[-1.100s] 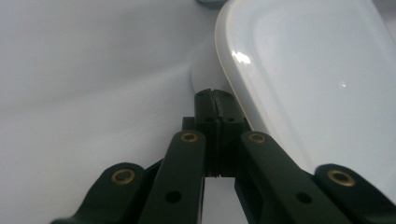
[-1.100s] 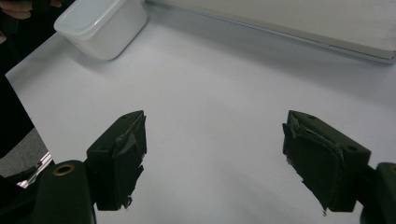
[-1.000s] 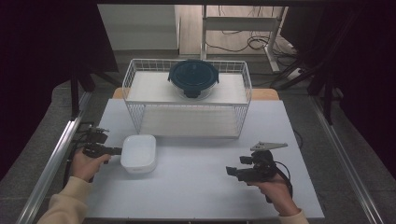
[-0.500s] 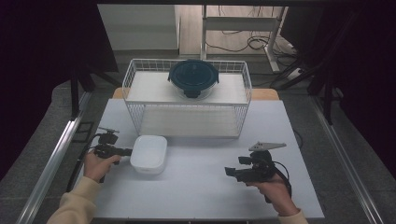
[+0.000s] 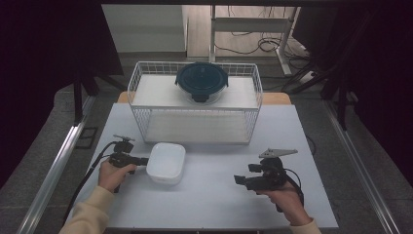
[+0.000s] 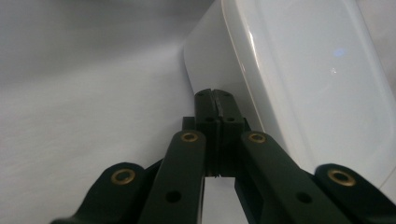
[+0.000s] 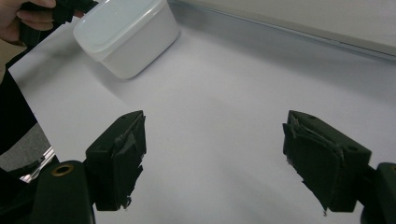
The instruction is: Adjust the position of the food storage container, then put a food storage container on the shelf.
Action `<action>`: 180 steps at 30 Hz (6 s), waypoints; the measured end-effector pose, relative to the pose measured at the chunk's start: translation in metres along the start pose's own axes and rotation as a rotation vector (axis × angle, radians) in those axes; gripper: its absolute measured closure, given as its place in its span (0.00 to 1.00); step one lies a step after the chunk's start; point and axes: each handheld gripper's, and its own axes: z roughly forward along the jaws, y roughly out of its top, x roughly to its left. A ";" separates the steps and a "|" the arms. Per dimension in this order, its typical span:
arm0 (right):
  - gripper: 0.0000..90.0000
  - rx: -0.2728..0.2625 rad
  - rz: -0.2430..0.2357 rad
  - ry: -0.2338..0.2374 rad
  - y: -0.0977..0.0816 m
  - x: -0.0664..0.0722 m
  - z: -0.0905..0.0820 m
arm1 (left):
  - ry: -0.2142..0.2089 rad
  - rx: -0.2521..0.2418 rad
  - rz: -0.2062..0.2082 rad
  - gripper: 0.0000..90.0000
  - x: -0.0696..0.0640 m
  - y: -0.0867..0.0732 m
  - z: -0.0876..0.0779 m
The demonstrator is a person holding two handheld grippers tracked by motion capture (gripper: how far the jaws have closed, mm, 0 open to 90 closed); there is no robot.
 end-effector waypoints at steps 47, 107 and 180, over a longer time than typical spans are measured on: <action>0.23 0.013 0.008 0.001 -0.002 -0.002 0.003 | -0.049 -0.042 0.142 1.00 -0.064 -0.002 0.010; 0.24 -0.078 0.028 0.026 0.037 0.021 0.029 | -0.051 -0.222 0.147 0.30 -0.090 -0.011 -0.043; 0.82 0.001 0.342 0.179 0.032 0.011 0.085 | -0.339 -0.121 -0.122 0.85 -0.063 -0.008 0.020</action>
